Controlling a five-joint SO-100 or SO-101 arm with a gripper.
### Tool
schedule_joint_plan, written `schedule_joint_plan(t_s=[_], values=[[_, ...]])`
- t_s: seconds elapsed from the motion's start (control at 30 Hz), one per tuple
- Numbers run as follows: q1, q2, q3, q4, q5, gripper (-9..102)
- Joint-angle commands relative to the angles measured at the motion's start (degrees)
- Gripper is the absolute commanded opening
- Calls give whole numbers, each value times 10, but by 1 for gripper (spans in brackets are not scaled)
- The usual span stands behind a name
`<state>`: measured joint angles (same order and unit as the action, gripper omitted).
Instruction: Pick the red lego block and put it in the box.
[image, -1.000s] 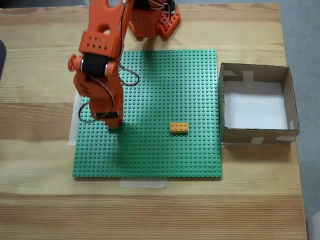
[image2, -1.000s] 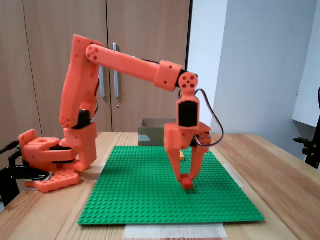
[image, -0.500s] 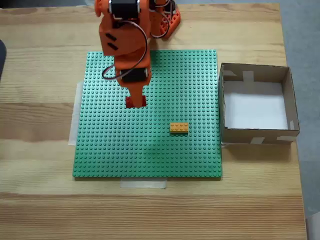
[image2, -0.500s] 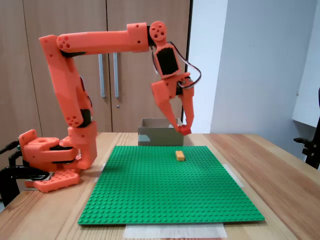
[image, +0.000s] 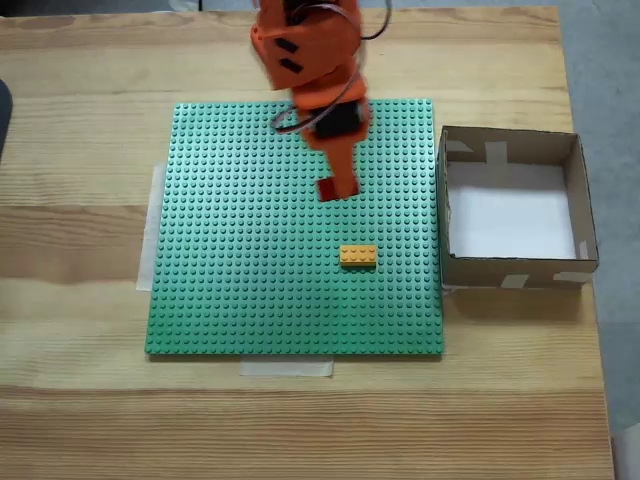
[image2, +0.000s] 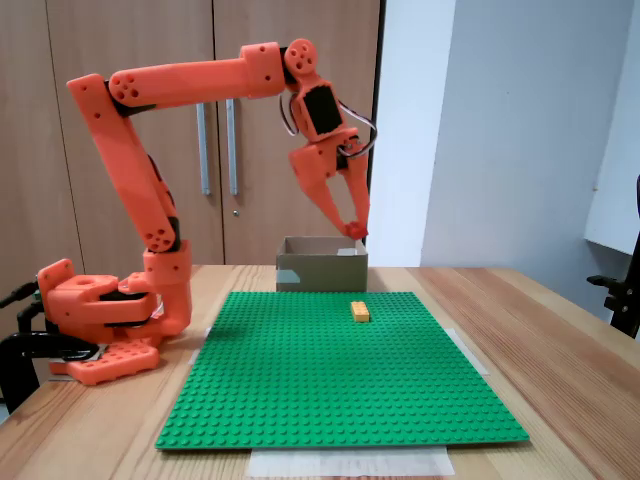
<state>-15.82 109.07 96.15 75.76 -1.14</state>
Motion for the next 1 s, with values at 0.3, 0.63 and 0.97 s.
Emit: schedule_joint_plan(t_s=[0.3,0.63,0.97], values=[[-120,7,-11,-75,1,-1],[-215,-83,-81,-61,63,-1],[-281,-252,-227,-10,66,-1]])
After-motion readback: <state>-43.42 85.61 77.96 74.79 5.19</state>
